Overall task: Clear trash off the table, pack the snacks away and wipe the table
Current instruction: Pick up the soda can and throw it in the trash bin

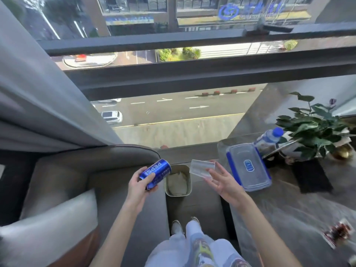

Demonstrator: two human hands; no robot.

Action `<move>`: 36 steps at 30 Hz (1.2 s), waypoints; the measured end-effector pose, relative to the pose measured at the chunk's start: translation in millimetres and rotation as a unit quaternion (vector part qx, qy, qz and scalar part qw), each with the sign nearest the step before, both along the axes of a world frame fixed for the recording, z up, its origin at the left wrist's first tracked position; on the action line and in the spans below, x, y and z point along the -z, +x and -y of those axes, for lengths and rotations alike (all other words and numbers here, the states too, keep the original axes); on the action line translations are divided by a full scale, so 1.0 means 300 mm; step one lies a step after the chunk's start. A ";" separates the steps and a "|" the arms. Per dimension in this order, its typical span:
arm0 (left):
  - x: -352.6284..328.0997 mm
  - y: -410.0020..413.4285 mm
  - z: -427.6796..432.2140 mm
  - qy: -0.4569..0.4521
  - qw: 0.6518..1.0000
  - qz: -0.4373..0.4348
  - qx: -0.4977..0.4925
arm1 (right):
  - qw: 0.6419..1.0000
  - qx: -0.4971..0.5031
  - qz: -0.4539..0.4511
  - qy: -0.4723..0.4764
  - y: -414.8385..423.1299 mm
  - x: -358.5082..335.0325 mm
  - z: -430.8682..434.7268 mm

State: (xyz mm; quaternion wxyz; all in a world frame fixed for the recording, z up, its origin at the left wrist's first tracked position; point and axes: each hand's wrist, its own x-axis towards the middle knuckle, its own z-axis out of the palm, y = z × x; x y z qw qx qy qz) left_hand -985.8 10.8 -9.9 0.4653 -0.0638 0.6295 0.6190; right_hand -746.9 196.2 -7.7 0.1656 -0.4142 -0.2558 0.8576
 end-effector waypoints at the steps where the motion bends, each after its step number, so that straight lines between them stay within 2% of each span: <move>1: 0.003 -0.019 0.000 0.002 1.000 0.005 -0.002 | 1.000 0.012 0.001 -0.006 -0.011 0.007 -0.001; 8: 0.083 -0.102 -0.035 -0.049 0.995 0.070 -0.048 | 0.998 0.015 0.011 -0.065 -0.113 0.114 -0.049; 13: 0.295 -0.130 -0.134 -0.105 0.988 0.099 -0.047 | 0.993 0.032 0.061 -0.093 -0.226 0.332 -0.099; 16: 0.548 -0.133 -0.199 -0.141 0.981 0.126 -0.038 | 0.986 0.061 0.100 -0.118 -0.284 0.563 -0.102; 20: 0.978 -0.123 -0.310 -0.205 0.966 0.155 -0.001 | 0.971 0.064 0.174 -0.150 -0.365 0.989 -0.098; 25: 1.572 -0.097 -0.449 -0.219 0.939 0.242 -0.111 | 0.942 0.077 0.233 -0.231 -0.466 1.592 -0.110; 28: 1.821 0.004 -0.586 -0.228 0.938 0.207 -0.162 | 0.932 0.103 0.222 -0.268 -0.499 1.887 -0.120; 31: 1.996 0.078 -0.688 -0.275 0.925 0.170 -0.201 | 0.922 0.144 0.237 -0.270 -0.494 2.080 -0.128; 34: 2.154 0.066 -0.687 -0.317 0.898 0.195 -0.235 | 0.919 0.144 0.237 -0.279 -0.482 2.198 -0.122; 36: 2.232 0.053 -0.653 -0.324 0.894 0.216 -0.223 | 0.914 0.151 0.239 -0.290 -0.483 2.257 -0.103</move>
